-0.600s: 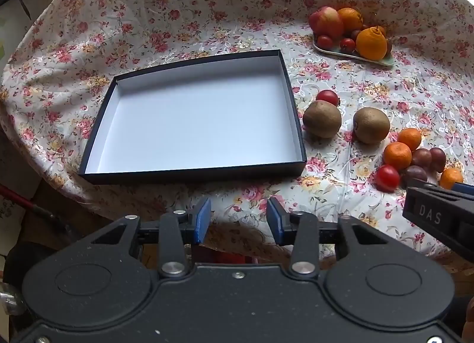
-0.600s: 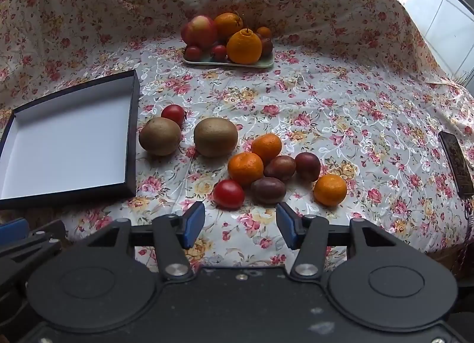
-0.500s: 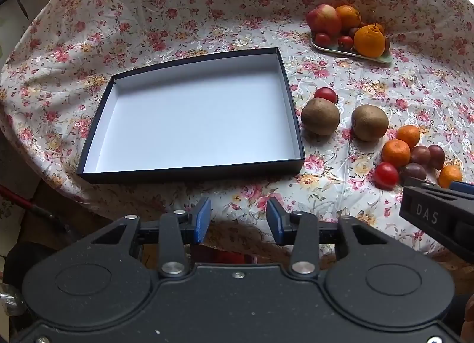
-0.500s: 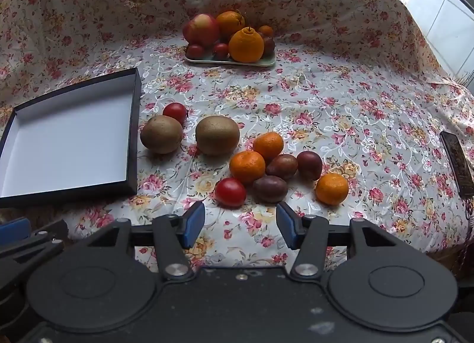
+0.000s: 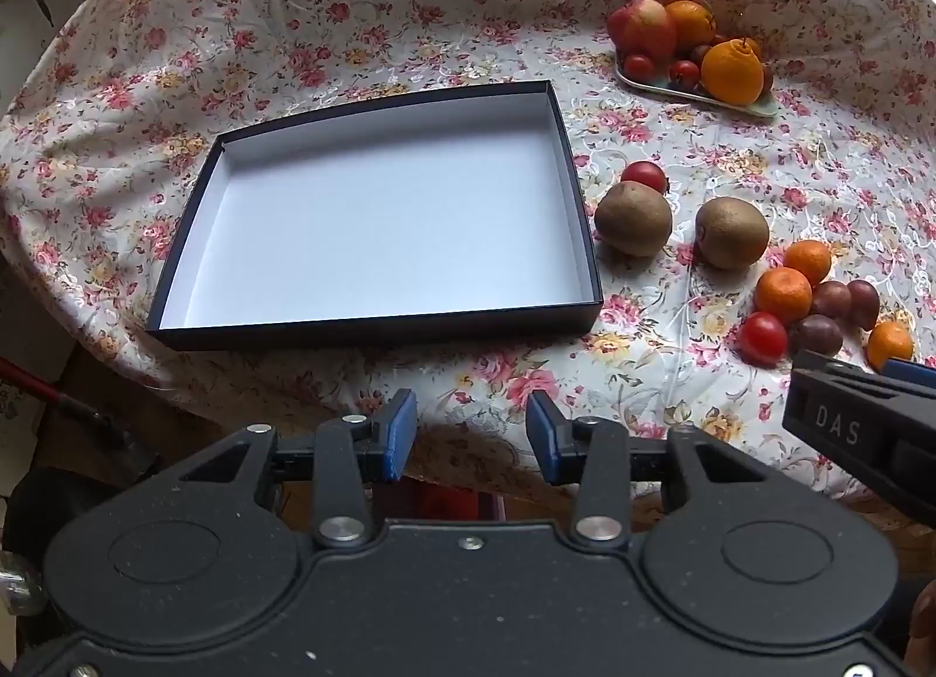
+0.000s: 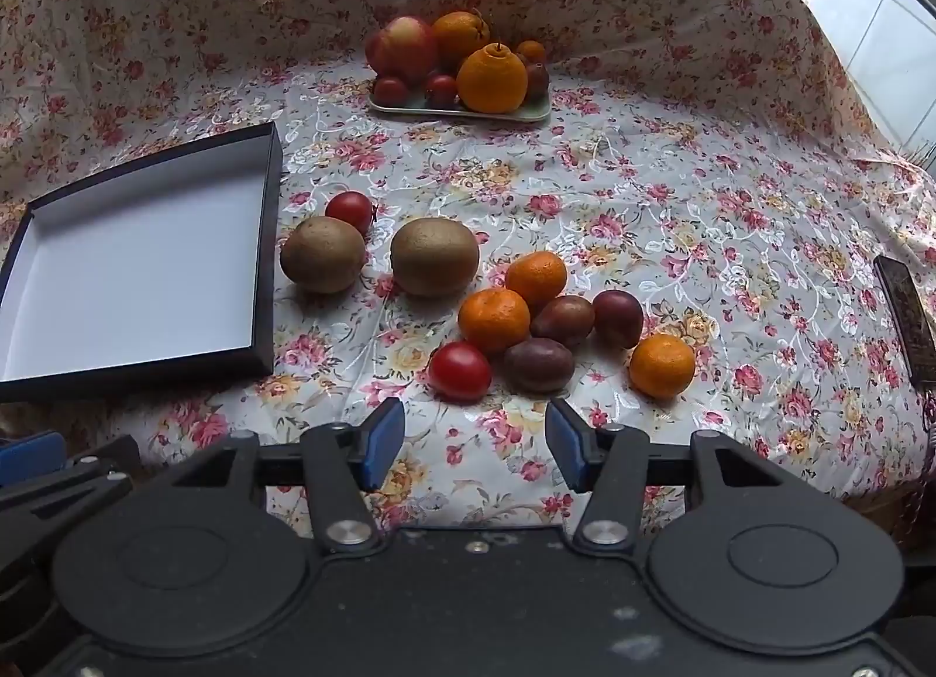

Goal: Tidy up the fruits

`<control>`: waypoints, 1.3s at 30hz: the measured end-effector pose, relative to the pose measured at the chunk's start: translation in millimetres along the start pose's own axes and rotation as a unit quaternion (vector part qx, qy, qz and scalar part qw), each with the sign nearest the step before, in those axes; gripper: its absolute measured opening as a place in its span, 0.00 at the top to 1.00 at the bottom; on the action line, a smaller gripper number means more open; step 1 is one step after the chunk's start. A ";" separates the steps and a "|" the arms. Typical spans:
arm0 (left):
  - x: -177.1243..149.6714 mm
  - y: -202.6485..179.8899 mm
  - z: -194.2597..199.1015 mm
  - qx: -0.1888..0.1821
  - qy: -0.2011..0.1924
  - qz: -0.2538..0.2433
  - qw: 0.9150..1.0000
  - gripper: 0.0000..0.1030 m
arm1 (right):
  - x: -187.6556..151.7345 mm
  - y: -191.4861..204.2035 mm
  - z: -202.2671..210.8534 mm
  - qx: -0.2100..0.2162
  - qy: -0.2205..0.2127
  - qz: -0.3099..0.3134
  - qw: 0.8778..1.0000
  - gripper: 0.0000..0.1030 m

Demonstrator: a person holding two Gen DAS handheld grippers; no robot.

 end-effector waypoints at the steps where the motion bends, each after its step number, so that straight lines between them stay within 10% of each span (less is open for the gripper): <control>1: 0.3 -0.3 0.0 0.000 0.000 -0.001 1.000 0.51 | 0.0 0.0 -0.4 0.000 0.001 -0.001 1.000 0.47; 39: -5.5 -3.9 -1.5 0.002 0.006 -0.005 1.000 0.51 | -2.6 -0.6 -5.4 0.007 0.018 -0.005 1.000 0.47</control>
Point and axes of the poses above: each gripper's, at about its wrist camera, not at the fingertips, and z roughly against the way its jaws point, y to its left, x to its top, the point moved 4 cm from there along -z, roughly the way its jaws point, and after that the axes turned 13 degrees about x, right-handed, at the moved point
